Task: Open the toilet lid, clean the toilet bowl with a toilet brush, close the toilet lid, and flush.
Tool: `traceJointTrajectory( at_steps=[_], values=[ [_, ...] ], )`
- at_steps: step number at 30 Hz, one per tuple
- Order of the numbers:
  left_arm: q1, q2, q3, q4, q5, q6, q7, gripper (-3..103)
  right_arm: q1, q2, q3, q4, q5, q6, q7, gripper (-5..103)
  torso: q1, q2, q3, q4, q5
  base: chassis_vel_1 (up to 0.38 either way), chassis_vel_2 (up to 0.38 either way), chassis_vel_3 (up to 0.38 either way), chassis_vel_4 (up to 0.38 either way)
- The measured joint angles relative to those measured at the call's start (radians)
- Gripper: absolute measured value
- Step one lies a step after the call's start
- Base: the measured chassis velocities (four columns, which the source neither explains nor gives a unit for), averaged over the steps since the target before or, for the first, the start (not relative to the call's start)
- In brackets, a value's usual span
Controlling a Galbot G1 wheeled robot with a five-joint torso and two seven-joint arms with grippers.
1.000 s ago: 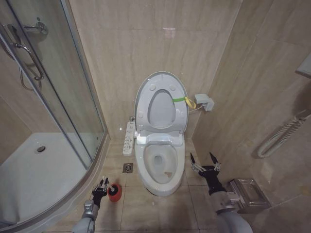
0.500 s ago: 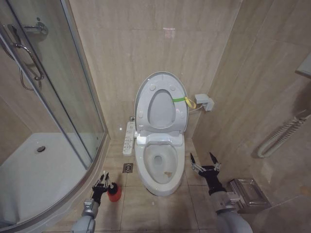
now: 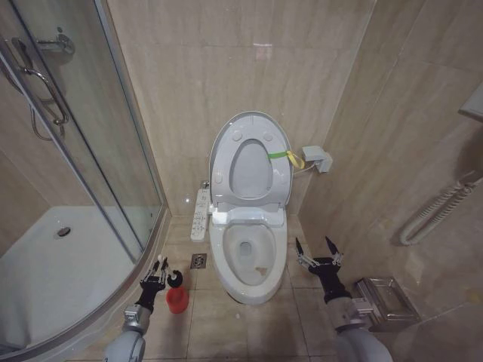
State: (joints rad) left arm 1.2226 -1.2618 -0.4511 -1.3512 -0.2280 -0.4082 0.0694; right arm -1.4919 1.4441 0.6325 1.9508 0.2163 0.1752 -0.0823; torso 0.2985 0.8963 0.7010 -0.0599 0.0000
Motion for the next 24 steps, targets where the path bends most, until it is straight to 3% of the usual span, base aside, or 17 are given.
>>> traceJointTrajectory(
  at_steps=[2,7,24],
  values=[
    [0.067,0.01,0.001,-0.153,-0.005,0.035,-0.02,20,0.0,0.0,0.0,0.0,0.0,0.0,0.0,100,0.0,0.0,0.0,0.0002,0.0,0.0,0.0,0.0,0.0],
    [0.134,0.021,-0.009,-0.296,-0.01,0.071,-0.025,20,0.0,0.0,0.0,0.0,0.0,0.0,0.0,100,0.0,0.0,0.0,0.0,0.0,0.0,0.0,0.0,0.0],
    [0.373,0.013,-0.042,-0.659,0.034,0.112,-0.04,20,0.0,0.0,0.0,0.0,0.0,0.0,0.0,100,0.0,0.0,0.0,0.0001,0.0,0.0,0.0,0.0,0.0]
  ],
)
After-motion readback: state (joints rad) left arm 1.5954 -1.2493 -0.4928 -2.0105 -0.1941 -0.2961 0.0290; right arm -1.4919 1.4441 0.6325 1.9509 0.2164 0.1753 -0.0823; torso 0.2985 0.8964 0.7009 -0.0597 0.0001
